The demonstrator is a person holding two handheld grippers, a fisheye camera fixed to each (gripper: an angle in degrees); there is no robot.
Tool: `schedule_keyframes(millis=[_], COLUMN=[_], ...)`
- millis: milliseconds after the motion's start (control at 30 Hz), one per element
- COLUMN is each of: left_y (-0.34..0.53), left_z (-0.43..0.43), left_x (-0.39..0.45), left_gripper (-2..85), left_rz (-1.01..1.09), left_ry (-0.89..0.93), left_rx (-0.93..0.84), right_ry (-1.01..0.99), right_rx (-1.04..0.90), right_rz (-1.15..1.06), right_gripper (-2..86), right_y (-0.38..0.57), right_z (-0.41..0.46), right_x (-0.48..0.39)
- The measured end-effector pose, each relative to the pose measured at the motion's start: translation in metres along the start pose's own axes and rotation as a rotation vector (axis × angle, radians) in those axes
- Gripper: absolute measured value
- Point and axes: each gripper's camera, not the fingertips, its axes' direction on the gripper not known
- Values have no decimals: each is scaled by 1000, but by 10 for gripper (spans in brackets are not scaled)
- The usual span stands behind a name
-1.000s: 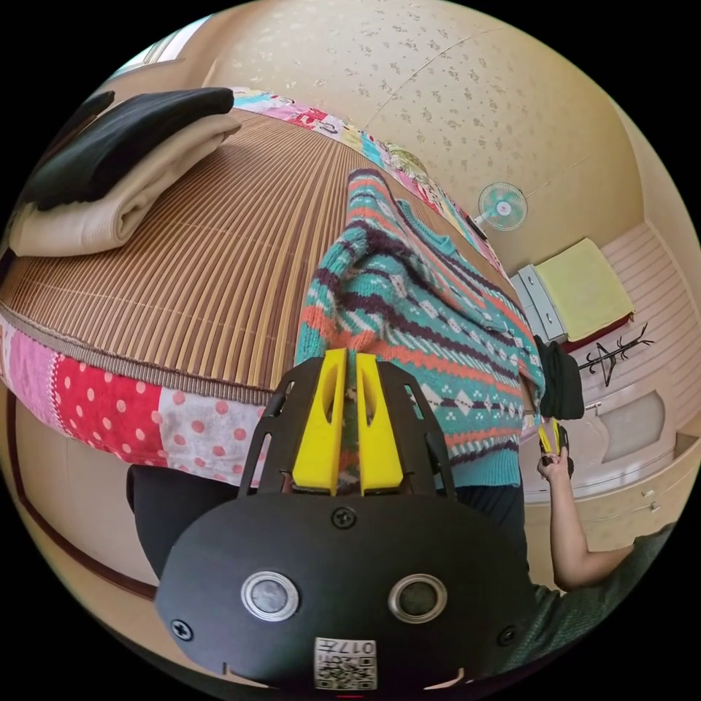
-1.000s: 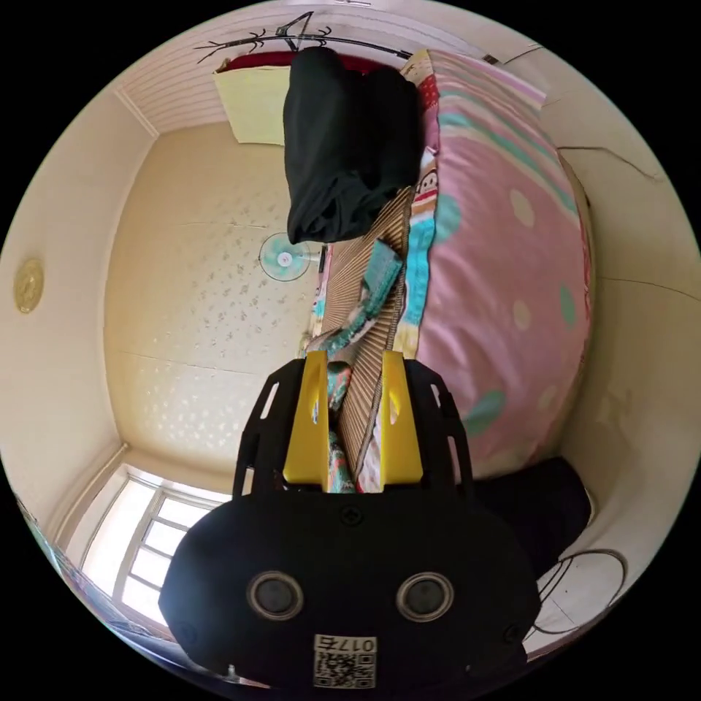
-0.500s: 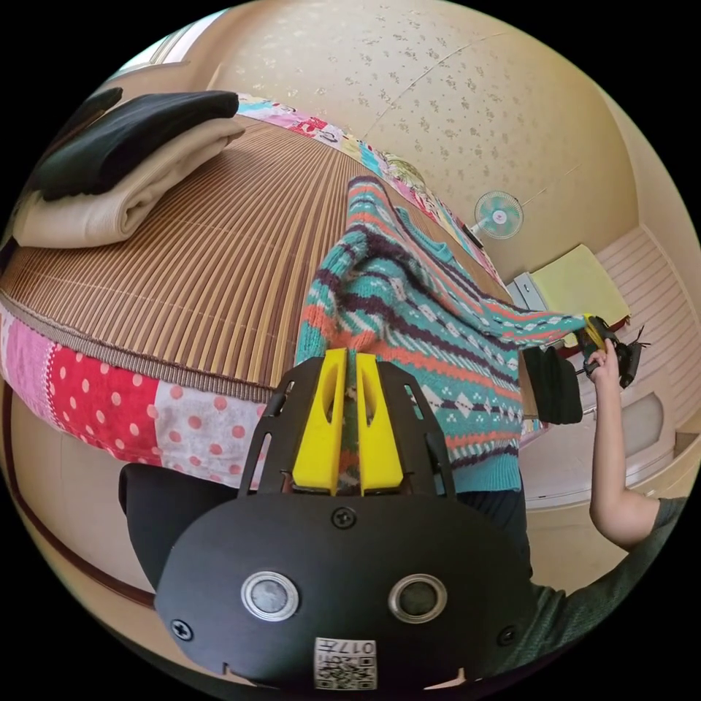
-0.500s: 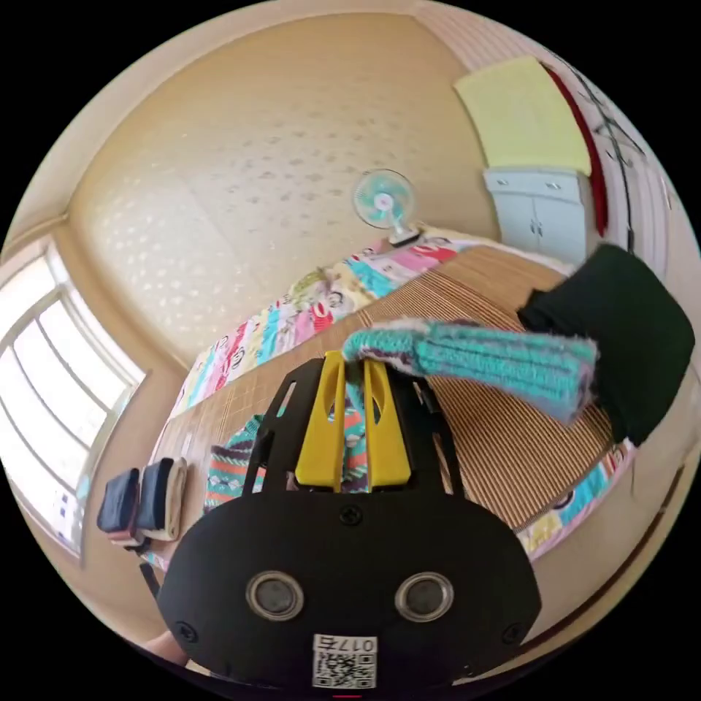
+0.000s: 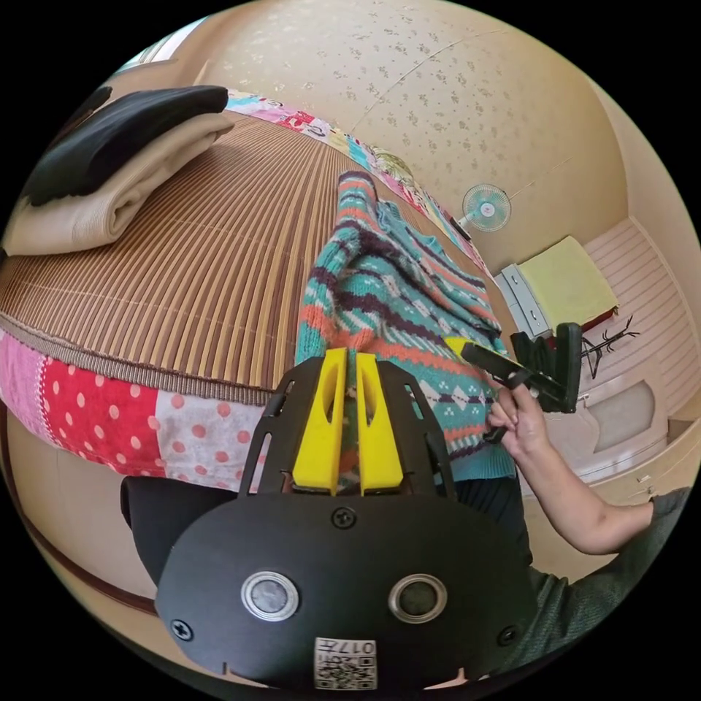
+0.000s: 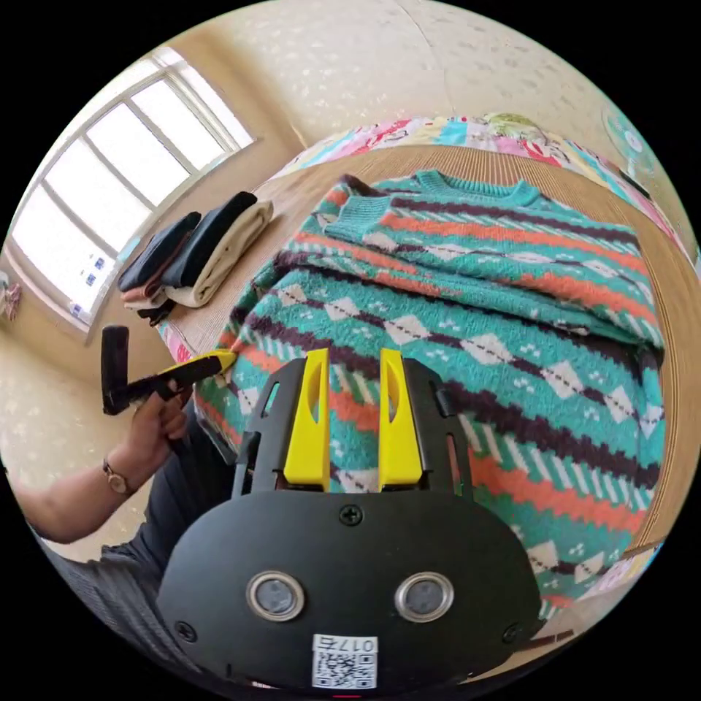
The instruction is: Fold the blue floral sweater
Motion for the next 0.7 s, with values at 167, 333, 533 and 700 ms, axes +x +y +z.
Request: schedule_keyframes(millis=[167, 333, 533, 700], left_y=[-3, -6, 16, 23], left_z=[-4, -44, -89, -72], left_x=[12, 14, 2, 13], left_gripper=[28, 57, 154, 185], left_rz=[-5, 30, 103, 147], left_ry=[5, 144, 108, 57], left_rx=[-7, -56, -215, -391], right_ry=[98, 216, 88, -24], right_rx=[22, 24, 6, -31], right_rz=[69, 355, 529, 475], right_gripper=[88, 111, 129, 140], right_y=[67, 149, 239, 245], right_z=[-53, -115, -157, -139], right_x=[32, 113, 187, 188])
